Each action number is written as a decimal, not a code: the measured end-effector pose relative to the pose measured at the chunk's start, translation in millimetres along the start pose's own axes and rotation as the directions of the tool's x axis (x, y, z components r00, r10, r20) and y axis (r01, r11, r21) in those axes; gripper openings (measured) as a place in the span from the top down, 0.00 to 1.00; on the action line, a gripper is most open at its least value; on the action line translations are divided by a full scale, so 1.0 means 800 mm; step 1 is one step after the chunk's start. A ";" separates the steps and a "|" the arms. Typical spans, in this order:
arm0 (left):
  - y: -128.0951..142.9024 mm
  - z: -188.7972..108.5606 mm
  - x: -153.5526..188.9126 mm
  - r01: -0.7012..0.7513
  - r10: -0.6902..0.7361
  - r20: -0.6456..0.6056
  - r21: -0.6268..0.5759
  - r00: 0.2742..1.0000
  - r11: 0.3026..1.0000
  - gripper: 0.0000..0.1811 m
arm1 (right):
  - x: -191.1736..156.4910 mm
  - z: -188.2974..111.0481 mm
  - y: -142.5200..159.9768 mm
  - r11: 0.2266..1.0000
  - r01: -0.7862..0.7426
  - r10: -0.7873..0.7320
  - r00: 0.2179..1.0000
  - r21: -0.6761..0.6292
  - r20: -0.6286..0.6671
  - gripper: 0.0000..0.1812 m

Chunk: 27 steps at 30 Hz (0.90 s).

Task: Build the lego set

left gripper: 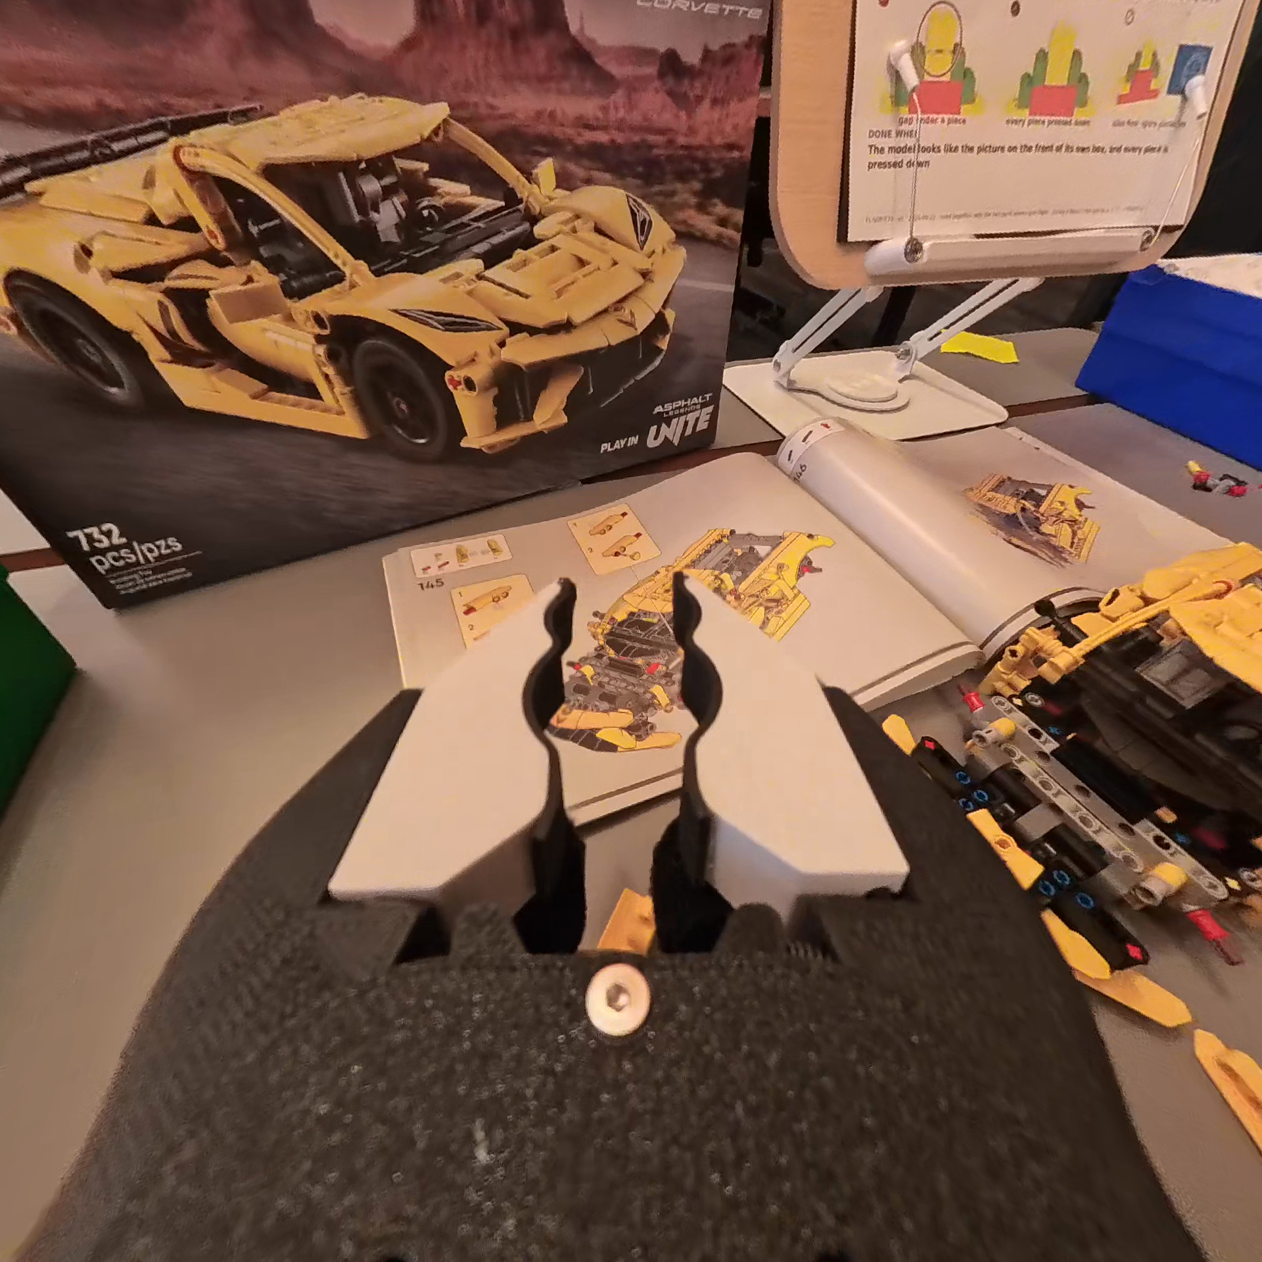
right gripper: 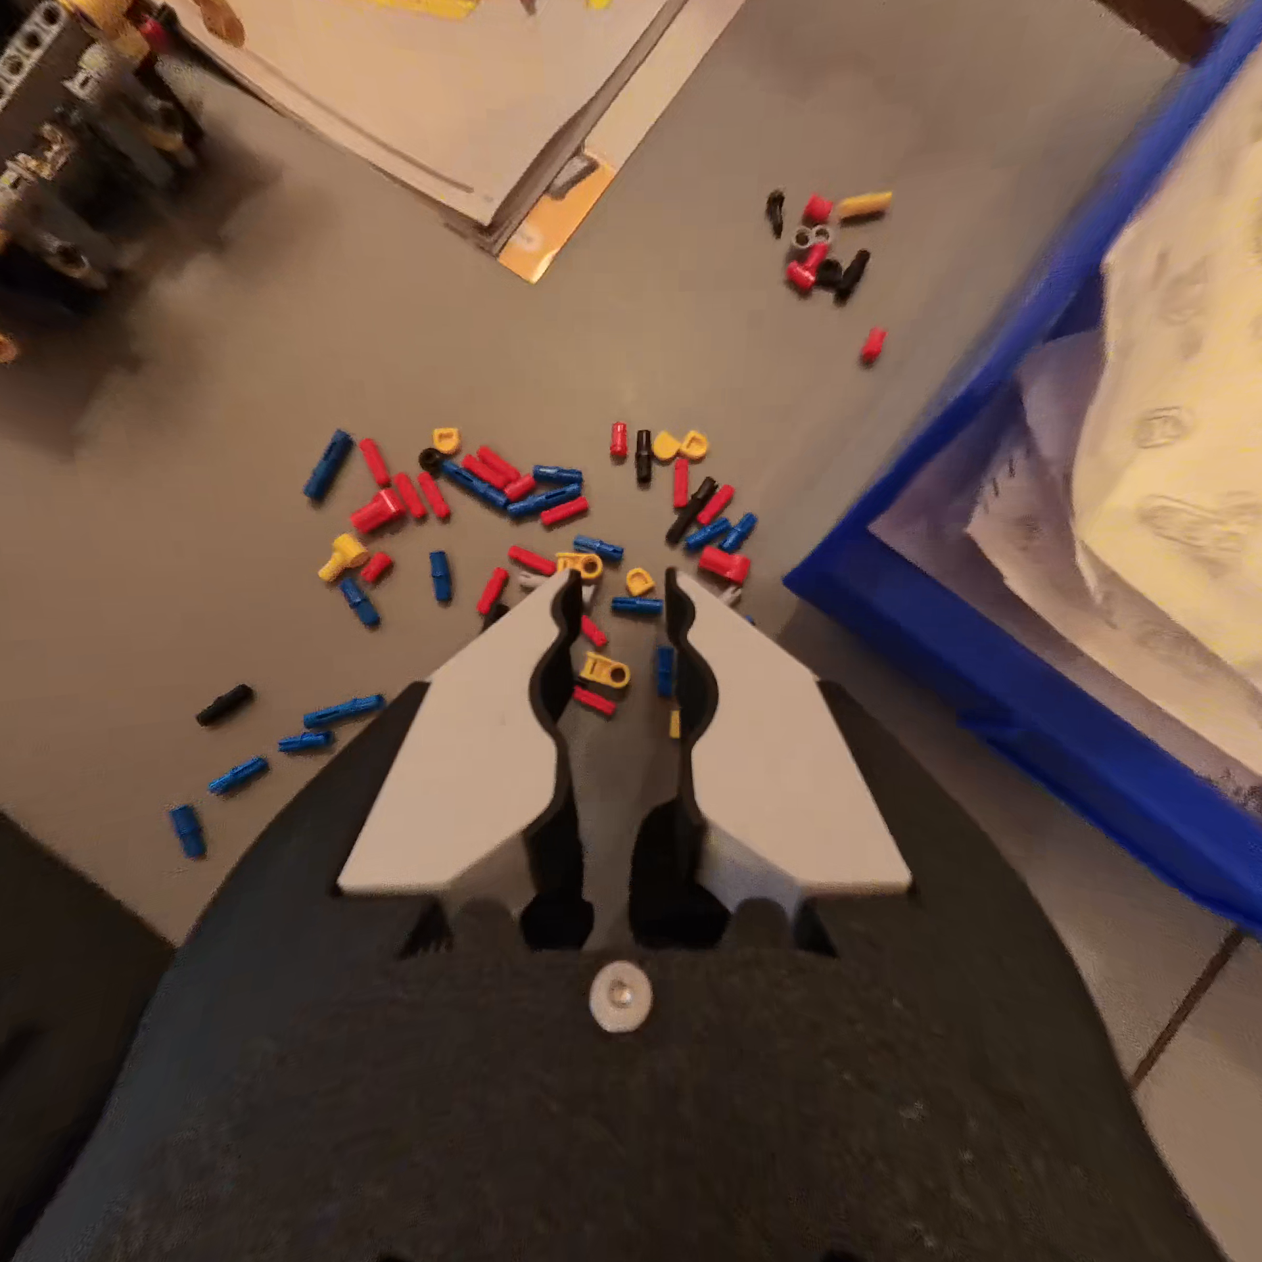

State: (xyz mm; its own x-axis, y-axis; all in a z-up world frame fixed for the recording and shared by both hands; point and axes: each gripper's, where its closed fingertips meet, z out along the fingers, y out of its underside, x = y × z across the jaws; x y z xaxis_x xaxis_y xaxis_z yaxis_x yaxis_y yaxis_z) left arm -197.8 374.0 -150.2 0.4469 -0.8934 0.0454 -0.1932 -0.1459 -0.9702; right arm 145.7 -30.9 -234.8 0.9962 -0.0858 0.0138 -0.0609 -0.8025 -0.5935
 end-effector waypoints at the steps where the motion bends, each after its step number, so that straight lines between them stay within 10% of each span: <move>1: -0.003 0.000 0.002 -0.013 0.013 -0.004 0.007 1.000 1.000 0.84 | 0.002 0.004 -0.002 1.000 0.011 -0.011 1.000 0.000 -0.004 0.88; 21: 0.002 0.005 0.016 -0.115 0.115 -0.010 -0.010 0.993 0.993 0.84 | 0.000 0.009 0.003 0.997 0.063 -0.063 0.998 -0.054 0.005 0.96; 27: 0.001 0.005 0.016 -0.103 0.103 -0.013 -0.006 0.995 0.995 0.84 | -0.136 -0.011 -0.067 0.974 0.207 -0.223 0.950 0.095 0.216 0.96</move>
State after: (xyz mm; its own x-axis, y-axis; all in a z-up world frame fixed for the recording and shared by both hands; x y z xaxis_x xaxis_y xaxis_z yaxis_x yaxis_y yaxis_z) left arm -188.9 363.8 -151.2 0.4132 -0.9092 -0.0512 -0.2437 -0.0562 -0.9682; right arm 39.6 16.1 -197.5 0.9739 0.2253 -0.0285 0.1528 -0.7430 -0.6516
